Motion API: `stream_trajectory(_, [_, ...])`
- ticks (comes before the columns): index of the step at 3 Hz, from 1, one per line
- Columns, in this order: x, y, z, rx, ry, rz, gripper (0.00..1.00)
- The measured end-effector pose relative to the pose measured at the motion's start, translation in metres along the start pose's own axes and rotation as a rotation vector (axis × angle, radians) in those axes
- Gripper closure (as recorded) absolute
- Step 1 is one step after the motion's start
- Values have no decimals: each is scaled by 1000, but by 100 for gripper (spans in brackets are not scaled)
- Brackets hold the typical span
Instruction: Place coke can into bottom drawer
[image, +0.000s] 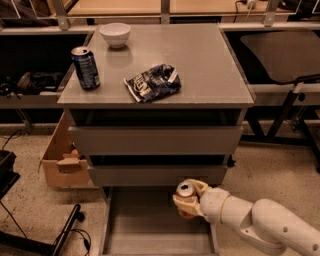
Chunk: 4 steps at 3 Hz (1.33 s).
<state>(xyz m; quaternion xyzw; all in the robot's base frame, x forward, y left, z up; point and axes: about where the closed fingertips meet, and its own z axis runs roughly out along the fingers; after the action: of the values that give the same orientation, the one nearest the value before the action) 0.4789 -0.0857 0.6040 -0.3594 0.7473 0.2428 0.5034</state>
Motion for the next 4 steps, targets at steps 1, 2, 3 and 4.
stream_trajectory(1, [82, 20, 52, -48, 31, 8, 100])
stream_trajectory(2, [113, 29, 91, -73, 26, 23, 100])
stream_trajectory(3, [133, 39, 109, -120, 87, 82, 100])
stream_trajectory(4, [128, 36, 109, -120, 95, 70, 100])
